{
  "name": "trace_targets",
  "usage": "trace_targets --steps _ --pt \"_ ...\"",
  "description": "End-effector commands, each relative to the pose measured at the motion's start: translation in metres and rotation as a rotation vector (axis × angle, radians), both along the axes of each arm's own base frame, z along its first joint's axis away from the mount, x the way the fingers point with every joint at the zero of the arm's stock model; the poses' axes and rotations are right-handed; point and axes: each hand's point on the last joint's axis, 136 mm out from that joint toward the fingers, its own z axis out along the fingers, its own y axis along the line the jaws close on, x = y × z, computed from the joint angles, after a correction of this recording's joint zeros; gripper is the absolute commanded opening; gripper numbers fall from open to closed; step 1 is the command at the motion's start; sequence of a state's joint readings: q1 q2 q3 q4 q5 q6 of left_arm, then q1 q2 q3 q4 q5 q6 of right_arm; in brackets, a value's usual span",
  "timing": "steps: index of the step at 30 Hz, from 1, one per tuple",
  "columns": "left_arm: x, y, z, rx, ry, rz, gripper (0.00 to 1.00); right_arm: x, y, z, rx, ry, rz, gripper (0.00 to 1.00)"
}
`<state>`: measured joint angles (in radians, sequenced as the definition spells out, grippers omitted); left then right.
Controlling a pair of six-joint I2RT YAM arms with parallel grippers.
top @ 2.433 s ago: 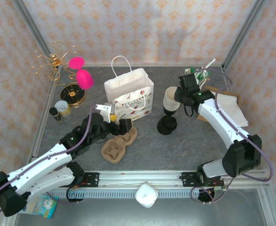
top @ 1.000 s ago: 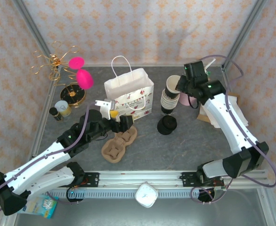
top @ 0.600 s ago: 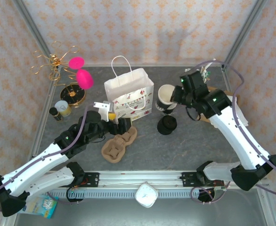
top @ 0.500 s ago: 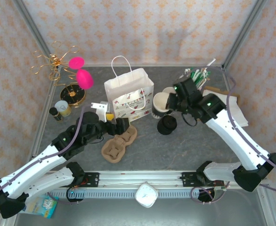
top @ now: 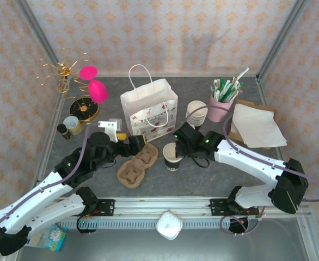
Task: Pack the takeout coffee
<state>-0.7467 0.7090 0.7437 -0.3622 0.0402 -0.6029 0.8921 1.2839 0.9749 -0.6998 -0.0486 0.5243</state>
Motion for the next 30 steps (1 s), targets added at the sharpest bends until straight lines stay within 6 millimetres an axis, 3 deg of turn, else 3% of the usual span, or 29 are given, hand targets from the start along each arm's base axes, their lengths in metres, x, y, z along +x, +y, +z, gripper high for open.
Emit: trace_targets --steps 1,9,14,19,23,27,30 --pt "0.0 0.001 -0.01 0.007 0.023 0.011 0.99 0.009 0.013 0.003 0.077 -0.056 -0.012 0.0" --pt "0.002 -0.002 -0.012 0.02 0.023 0.006 0.99 0.005 0.014 -0.018 0.035 -0.039 0.012 0.02" --pt "0.003 -0.004 -0.013 0.023 0.025 -0.001 0.99 0.001 0.014 -0.019 0.029 -0.033 0.023 0.14" --pt "0.003 -0.005 -0.011 0.017 0.022 -0.007 0.99 0.003 0.017 -0.006 0.049 -0.059 0.03 0.28" --pt "-0.001 -0.012 -0.003 -0.012 0.015 -0.046 0.99 0.007 0.014 0.022 0.067 -0.1 0.005 0.4" --pt "-0.004 -0.022 0.002 -0.058 0.002 -0.097 0.99 0.018 -0.011 0.05 0.067 -0.146 -0.097 0.59" --pt "-0.004 -0.035 0.005 -0.097 -0.008 -0.145 0.99 0.026 -0.038 0.052 0.065 -0.134 -0.172 0.7"
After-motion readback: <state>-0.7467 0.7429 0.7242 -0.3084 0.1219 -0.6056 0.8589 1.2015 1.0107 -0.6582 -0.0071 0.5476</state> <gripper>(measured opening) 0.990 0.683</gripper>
